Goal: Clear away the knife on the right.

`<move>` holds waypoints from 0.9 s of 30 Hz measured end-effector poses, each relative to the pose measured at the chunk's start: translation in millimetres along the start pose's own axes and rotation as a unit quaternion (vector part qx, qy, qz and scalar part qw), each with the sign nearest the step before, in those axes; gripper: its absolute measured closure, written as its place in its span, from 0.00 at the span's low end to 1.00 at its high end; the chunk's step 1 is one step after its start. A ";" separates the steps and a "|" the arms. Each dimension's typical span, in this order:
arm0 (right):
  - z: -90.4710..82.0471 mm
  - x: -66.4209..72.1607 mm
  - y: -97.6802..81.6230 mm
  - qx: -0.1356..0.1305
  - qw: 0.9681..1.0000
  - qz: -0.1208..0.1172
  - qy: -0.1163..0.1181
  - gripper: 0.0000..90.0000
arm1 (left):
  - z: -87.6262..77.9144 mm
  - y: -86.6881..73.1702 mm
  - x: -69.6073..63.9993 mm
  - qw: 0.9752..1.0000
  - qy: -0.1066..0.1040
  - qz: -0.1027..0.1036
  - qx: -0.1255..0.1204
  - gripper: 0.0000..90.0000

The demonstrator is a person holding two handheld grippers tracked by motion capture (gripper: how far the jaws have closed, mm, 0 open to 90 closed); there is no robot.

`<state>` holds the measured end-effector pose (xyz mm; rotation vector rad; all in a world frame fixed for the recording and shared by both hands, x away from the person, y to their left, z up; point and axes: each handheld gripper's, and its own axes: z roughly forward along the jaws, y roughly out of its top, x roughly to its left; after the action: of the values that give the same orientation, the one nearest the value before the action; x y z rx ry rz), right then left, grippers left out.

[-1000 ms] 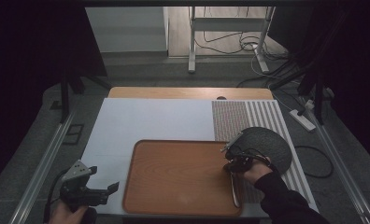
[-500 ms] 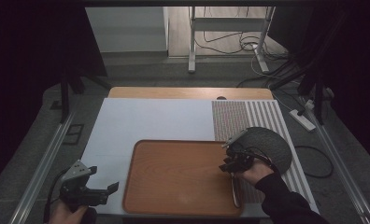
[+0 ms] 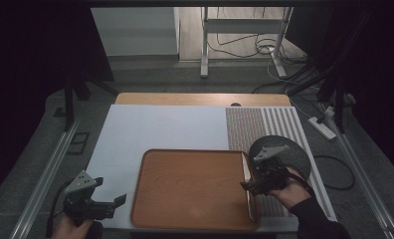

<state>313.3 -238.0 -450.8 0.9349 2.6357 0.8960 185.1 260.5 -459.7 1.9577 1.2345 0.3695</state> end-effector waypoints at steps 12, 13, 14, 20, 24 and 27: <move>-40.1 -9.2 -42.2 -0.051 0.996 0.068 -0.027 0.00 | -0.9 -0.4 0.5 1.000 -0.005 -0.001 -0.004 0.00; -42.0 -9.7 -44.8 -0.053 0.996 0.072 -0.028 0.00 | -1.0 -0.5 0.6 1.000 -0.005 -0.001 -0.004 0.00; -44.9 -10.6 -49.1 -0.056 0.995 0.077 -0.031 0.00 | -1.0 -0.5 0.6 1.000 -0.005 -0.001 -0.004 0.00; -60.8 -13.3 -62.2 -0.079 0.991 0.099 -0.048 0.00 | -1.5 -0.8 1.0 1.000 -0.006 -0.002 -0.006 0.00; -69.0 -13.8 -68.0 -0.087 0.989 0.103 -0.056 0.00 | -1.9 -1.2 1.7 1.000 -0.007 -0.003 -0.006 0.00; -74.4 -13.0 -72.3 -0.088 0.988 0.106 -0.065 0.00 | -1.9 -1.4 1.9 1.000 -0.008 -0.004 -0.007 0.00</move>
<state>259.2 -326.1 -435.7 1.1988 2.3371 1.0566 184.0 263.3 -459.8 1.9395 1.2272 0.3567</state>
